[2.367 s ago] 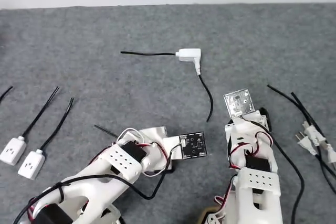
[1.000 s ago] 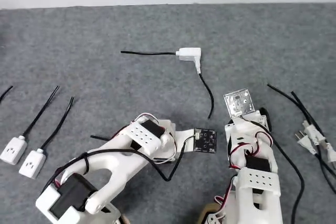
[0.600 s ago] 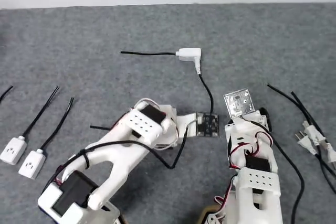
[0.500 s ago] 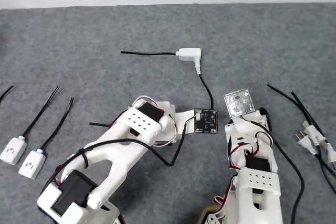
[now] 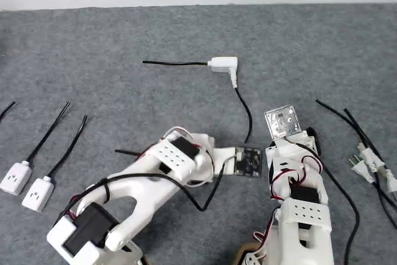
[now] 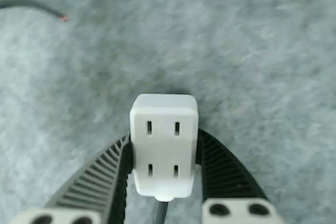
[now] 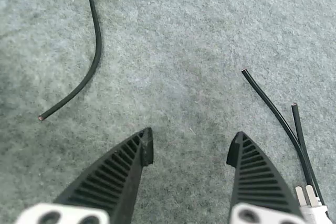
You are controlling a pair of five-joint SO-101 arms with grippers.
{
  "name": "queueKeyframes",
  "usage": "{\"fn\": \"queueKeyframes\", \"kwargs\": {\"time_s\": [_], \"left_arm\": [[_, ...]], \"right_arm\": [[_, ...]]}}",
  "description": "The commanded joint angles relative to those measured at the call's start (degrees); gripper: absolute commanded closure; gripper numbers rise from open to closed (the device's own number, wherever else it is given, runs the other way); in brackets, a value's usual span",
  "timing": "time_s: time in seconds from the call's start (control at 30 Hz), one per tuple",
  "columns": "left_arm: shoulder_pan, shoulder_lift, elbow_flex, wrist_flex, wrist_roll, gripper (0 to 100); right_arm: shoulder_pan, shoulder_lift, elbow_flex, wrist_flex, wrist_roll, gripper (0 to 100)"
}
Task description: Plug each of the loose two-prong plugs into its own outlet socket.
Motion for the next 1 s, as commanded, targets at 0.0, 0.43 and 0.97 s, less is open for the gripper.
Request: {"fn": "queueKeyframes", "kwargs": {"time_s": [0.0, 0.43, 0.97], "left_arm": [[2.5, -0.4, 1.5, -1.3, -0.1, 98], [3.2, -0.6, 2.3, 4.2, -0.4, 98], [0.1, -3.7, -8.9, 6.9, 3.3, 98]], "right_arm": [[0.6, -0.3, -0.4, -1.5, -0.4, 76.5], [0.6, -0.3, -0.3, -1.4, -0.4, 76.5], [0.6, -0.3, -0.3, -1.4, -0.4, 76.5]]}}
